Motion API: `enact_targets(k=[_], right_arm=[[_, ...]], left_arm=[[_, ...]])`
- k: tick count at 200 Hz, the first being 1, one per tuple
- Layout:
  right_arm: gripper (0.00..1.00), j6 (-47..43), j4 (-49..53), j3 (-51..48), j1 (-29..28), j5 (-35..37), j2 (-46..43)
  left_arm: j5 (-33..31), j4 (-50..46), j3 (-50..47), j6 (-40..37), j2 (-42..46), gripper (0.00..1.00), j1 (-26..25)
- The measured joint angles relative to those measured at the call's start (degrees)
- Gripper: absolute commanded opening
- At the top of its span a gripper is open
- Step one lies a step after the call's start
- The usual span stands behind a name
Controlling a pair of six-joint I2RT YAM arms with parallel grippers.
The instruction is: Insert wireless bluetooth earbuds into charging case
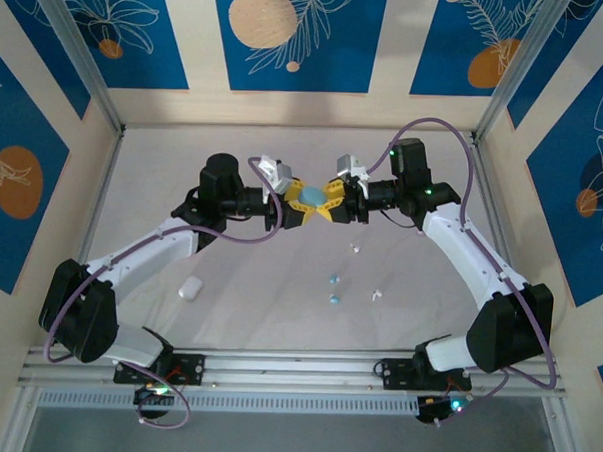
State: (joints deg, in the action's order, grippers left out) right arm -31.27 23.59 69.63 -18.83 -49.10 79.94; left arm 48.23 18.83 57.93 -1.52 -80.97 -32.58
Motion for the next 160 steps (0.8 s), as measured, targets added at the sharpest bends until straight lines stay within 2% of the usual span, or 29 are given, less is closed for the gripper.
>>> enact_targets(k=[52,94,160], right_arm=[[0.27,-0.2,0.0,0.0,0.22,0.02,0.0],[0.43,2.38,-0.46,0.0,0.74,-0.33,0.0],[0.51,13.05,-1.57,2.71,3.58,-3.39,0.11]], left_arm=[[0.22,0.79,0.0,1.05,-0.39,0.39,-0.02],[0.24,0.85,0.04,0.96,-0.44,0.34,-0.04],[0.02,3.5,-0.2,0.81,-0.44,0.32,-0.07]])
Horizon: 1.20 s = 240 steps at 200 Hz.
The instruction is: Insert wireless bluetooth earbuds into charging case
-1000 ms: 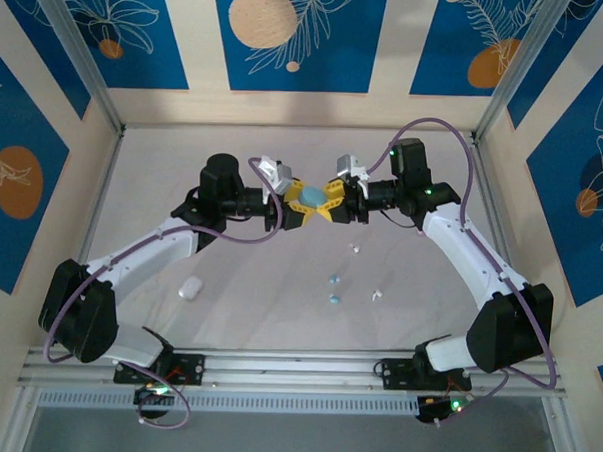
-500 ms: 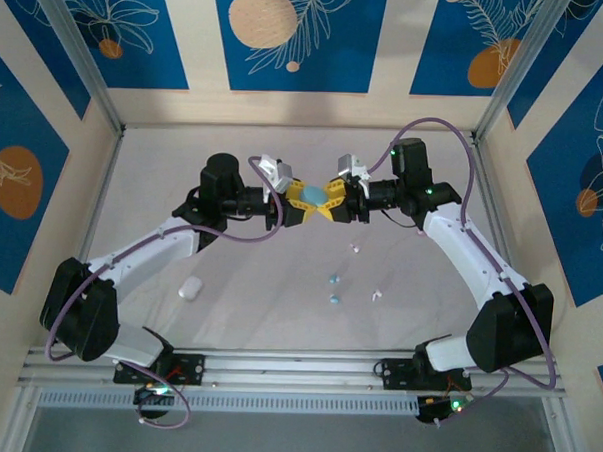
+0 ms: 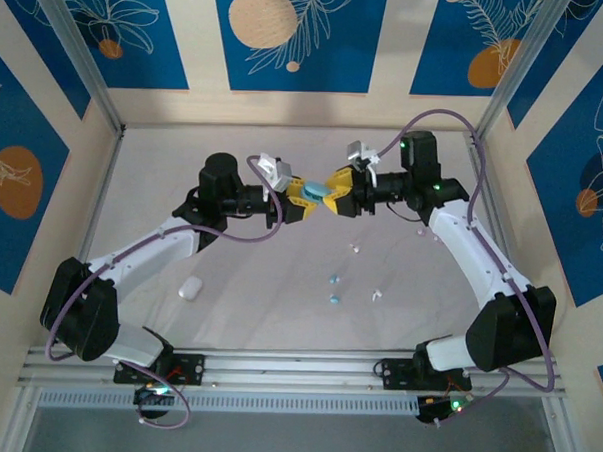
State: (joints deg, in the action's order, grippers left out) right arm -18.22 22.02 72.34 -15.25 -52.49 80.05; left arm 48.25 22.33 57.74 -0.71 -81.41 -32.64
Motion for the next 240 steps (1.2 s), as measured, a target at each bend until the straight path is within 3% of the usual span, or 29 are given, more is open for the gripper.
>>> enact_targets(k=[74,182,240], right_arm=[[0.54,13.0,-0.94,4.2,0.59,4.87,3.04],[0.57,26.88,3.28,11.19,0.74,5.18,3.32],[0.38,34.56,8.2,7.32,3.93,16.87,-2.01]], left_arm=[[0.2,9.11,-3.28,4.17,0.0,0.31,-0.09],[-11.28,26.75,-11.65,12.46,0.02,0.3,-0.13],[-15.37,28.79,-13.88,12.76,2.56,0.29,-0.13]])
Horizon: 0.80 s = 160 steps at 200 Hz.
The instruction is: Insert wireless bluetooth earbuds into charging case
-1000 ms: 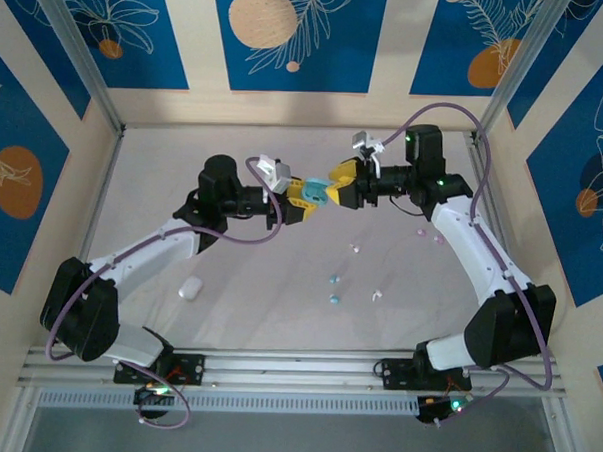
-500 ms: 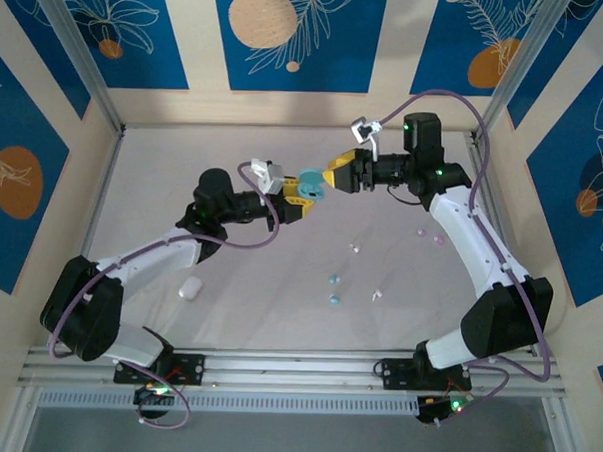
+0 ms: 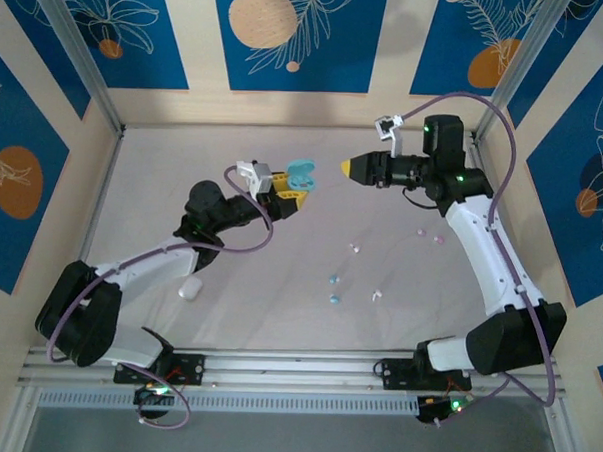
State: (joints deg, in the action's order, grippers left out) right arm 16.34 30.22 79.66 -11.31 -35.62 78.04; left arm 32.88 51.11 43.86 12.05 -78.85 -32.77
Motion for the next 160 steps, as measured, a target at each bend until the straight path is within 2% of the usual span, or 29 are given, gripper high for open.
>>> enact_targets(k=[42,83,104,160], right_arm=[[0.38,1.7,8.22,-8.24,-0.85,8.15,0.63],[0.39,1.62,12.9,-15.87,-6.82,14.36,4.26],[0.42,1.14,13.44,-16.79,-9.18,16.17,7.82],[0.43,-0.96,13.11,-16.74,-11.08,19.12,16.81]], left_arm=[[-2.75,-0.72,-0.63,-1.31,3.52,0.3,-0.02],[-4.92,-1.66,-1.09,-3.23,5.05,0.3,-0.02],[-5.11,-2.54,-1.09,-3.65,5.03,0.3,-0.02],[-5.38,-2.69,-1.07,-4.04,5.03,0.3,-0.02]])
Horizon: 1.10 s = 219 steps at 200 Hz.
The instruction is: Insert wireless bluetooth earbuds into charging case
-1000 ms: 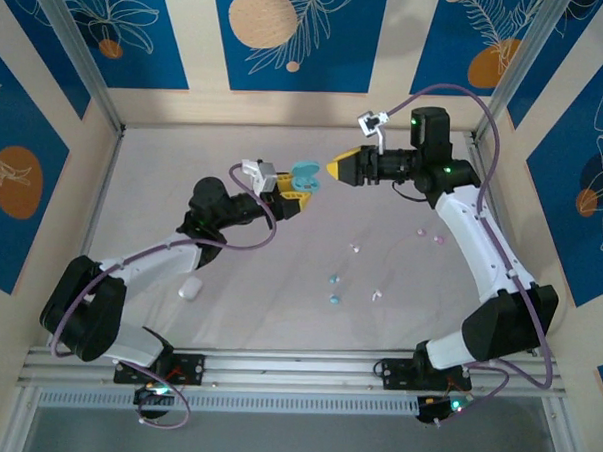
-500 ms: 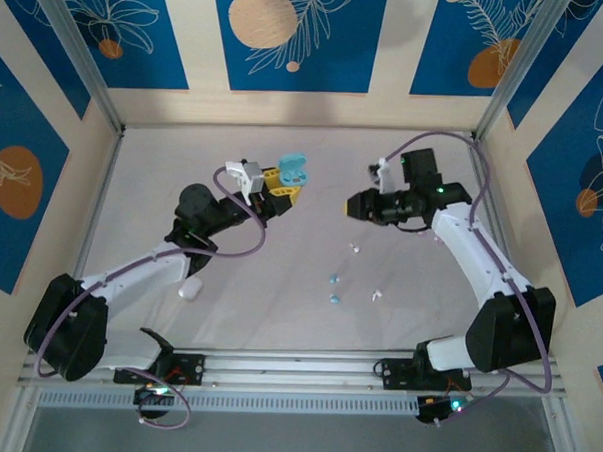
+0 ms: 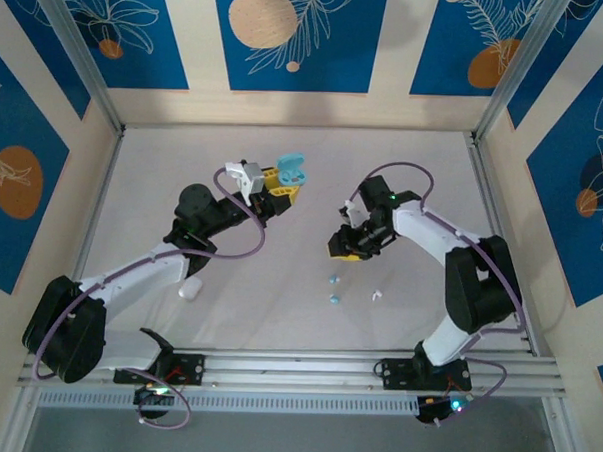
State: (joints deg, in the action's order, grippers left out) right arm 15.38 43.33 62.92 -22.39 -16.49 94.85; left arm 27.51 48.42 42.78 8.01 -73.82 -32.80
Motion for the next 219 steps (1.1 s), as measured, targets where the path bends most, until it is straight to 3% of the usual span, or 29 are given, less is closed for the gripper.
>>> enact_targets(k=[114,219], right_arm=[[0.43,-3.17,0.0,2.62,-1.44,1.68,10.75],[0.39,-4.52,-0.24,-0.94,-3.63,1.73,10.16]], left_arm=[[-1.07,-1.14,0.0,-2.05,0.0,0.29,-0.02],[-2.1,-1.49,-0.35,-2.19,0.02,0.3,-0.02]])
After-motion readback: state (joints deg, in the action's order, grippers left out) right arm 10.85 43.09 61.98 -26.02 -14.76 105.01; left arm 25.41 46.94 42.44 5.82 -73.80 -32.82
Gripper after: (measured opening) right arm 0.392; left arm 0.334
